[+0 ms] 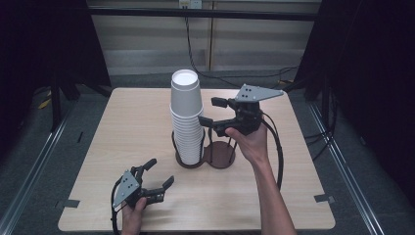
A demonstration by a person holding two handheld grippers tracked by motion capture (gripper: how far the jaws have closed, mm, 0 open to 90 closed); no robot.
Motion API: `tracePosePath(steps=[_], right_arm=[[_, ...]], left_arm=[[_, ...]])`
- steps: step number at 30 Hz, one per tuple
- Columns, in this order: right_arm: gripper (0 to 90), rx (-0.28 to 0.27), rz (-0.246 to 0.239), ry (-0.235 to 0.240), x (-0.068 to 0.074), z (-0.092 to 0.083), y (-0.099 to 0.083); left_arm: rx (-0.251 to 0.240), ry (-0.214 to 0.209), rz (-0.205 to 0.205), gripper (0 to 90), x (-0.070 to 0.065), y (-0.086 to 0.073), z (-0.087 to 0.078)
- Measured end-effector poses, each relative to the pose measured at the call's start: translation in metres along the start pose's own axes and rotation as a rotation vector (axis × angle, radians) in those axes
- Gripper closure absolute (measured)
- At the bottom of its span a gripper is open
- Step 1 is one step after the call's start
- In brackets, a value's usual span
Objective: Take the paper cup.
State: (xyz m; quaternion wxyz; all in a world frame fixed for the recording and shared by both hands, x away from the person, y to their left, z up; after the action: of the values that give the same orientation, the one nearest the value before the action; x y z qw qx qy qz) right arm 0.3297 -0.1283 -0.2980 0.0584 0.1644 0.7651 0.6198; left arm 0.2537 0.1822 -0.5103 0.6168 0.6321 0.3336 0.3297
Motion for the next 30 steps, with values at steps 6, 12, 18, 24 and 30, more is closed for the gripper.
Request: tracePosePath(steps=[6, 12, 18, 24, 30], right_arm=[[17.4, 0.008, 0.009, 0.012, -0.005, 0.007, 0.016], [16.3, 0.049, 0.019, 0.016, -0.012, 0.015, 0.03], [15.4, 0.084, 0.022, 0.033, -0.019, 0.025, 0.041], [13.8, 0.119, 0.027, 0.041, -0.025, 0.037, 0.048], [13.1, 0.149, 0.024, 0.053, -0.028, 0.049, 0.053]], left_arm=[[0.0, -0.001, 0.0, 15.8, 0.0, 0.0, 0.0], [0.0, -0.001, 0.0, 15.8, 0.0, 0.0, 0.0], [-0.001, -0.002, 0.0, 15.8, 0.0, 0.0, 0.0], [-0.002, -0.003, -0.001, 15.8, 0.0, 0.0, 0.0], [-0.002, -0.004, -0.001, 15.8, 0.0, 0.0, 0.0]])
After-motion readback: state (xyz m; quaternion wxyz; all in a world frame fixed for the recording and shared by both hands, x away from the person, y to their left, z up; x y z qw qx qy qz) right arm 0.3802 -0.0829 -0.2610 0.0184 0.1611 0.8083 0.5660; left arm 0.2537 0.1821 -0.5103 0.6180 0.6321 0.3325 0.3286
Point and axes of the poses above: each handheld gripper's, and its own axes: z roughly forward along the jaws, y roughly out of its top, x roughly to its left, the point moved 1 cm from there along z, roughly forward along the jaws, and after that the axes turned 14 degrees about y, right-handed, at the moved point
